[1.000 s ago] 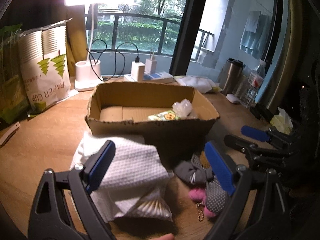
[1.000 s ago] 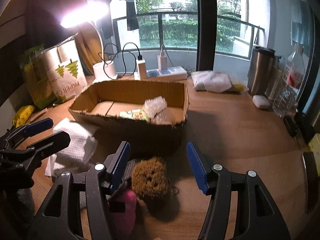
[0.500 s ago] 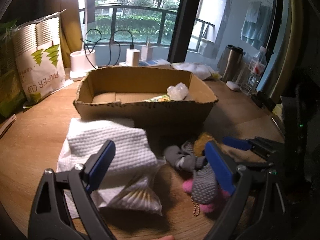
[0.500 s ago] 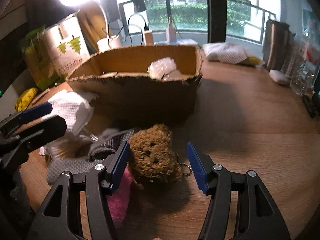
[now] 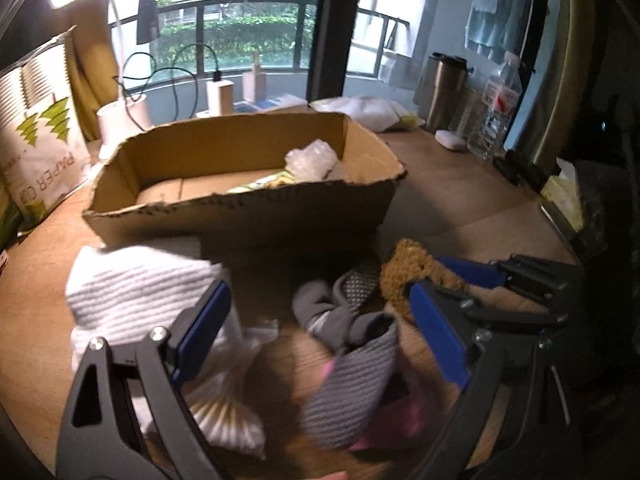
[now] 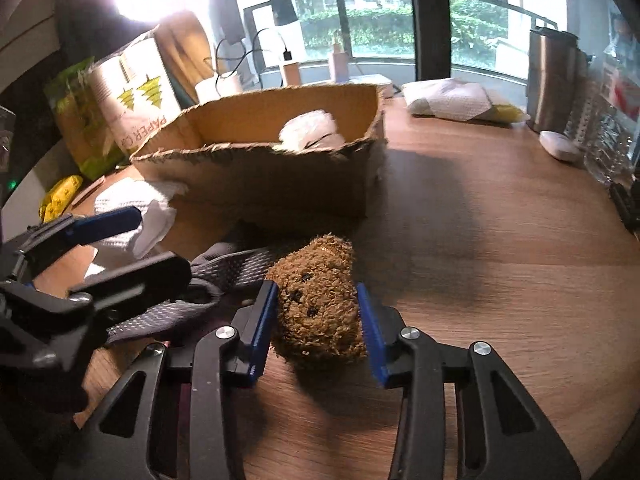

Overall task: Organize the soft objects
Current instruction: 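Grasp the grey glove with the left gripper while the right holds the teddy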

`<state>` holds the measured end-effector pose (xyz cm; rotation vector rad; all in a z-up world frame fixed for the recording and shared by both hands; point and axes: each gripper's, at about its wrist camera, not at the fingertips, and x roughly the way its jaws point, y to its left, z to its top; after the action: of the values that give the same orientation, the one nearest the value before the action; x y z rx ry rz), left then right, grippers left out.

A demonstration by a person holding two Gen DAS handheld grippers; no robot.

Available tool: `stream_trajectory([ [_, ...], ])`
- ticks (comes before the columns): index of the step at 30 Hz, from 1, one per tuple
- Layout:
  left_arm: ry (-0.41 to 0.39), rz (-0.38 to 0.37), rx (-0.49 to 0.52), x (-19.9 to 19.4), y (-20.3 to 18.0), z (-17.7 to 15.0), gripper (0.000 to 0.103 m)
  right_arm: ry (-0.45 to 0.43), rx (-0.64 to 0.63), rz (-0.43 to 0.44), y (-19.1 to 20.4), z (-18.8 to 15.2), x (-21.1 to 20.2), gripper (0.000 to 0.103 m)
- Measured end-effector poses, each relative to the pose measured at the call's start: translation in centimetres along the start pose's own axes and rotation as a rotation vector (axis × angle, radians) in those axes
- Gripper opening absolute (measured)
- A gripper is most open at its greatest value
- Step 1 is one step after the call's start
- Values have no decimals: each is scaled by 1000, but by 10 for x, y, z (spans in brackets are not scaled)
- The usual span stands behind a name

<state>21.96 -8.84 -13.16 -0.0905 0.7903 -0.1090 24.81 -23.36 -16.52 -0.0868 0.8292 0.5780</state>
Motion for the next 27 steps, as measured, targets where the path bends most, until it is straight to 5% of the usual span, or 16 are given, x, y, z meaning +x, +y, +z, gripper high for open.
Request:
stream_trajectory([
  [9,111,3,-10,32,-2,5,89,-35,36,-24,-22,0,-16,41],
  [13,171,-1,22,46,-6,2,62,-33,53,-37,-30,-3,-16,41],
  [18,199,4,57,50,-11,0,43,-38,60,-44,-33,-4,-19,41],
  [27,139,-42,91,30,-18,10,34,-70,60,-58,-32,-2,-32,41],
])
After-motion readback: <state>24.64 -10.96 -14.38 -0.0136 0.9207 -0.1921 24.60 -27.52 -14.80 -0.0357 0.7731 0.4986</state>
